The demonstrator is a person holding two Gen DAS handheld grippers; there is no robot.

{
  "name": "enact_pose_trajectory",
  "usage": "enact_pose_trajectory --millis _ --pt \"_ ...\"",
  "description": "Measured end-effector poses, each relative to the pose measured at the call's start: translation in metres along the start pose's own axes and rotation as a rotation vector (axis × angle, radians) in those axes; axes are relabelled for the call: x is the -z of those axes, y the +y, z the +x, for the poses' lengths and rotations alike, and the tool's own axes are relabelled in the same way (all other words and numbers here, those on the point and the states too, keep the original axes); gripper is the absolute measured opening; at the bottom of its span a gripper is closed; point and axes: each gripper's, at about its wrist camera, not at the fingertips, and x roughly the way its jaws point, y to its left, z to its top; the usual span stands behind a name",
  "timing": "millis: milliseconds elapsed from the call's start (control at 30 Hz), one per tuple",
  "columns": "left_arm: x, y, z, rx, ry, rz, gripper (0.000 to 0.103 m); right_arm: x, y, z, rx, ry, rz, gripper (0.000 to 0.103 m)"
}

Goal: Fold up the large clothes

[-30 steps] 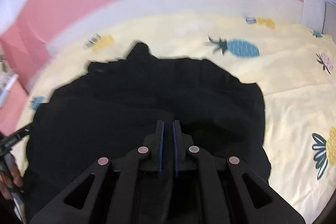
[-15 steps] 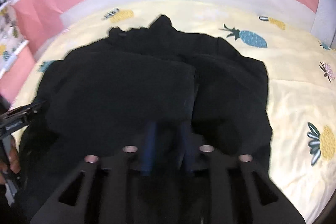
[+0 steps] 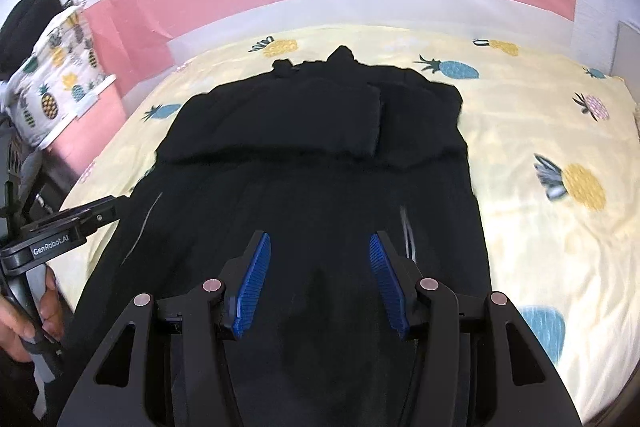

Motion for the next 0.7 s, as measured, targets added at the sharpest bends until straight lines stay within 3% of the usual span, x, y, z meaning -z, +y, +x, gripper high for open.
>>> enact_pose_trajectory --millis 267,700 --pt "0.047 -0.020 -0.056 0.000 0.020 0.026 0.048 0.050 0.007 -0.047 -0.009 0.004 0.023 0.053" --pt "0.075 -0.028 -0.099 -0.026 -0.013 0.049 0.048 0.093 -0.001 -0.085 0.048 -0.016 0.030 0.054"
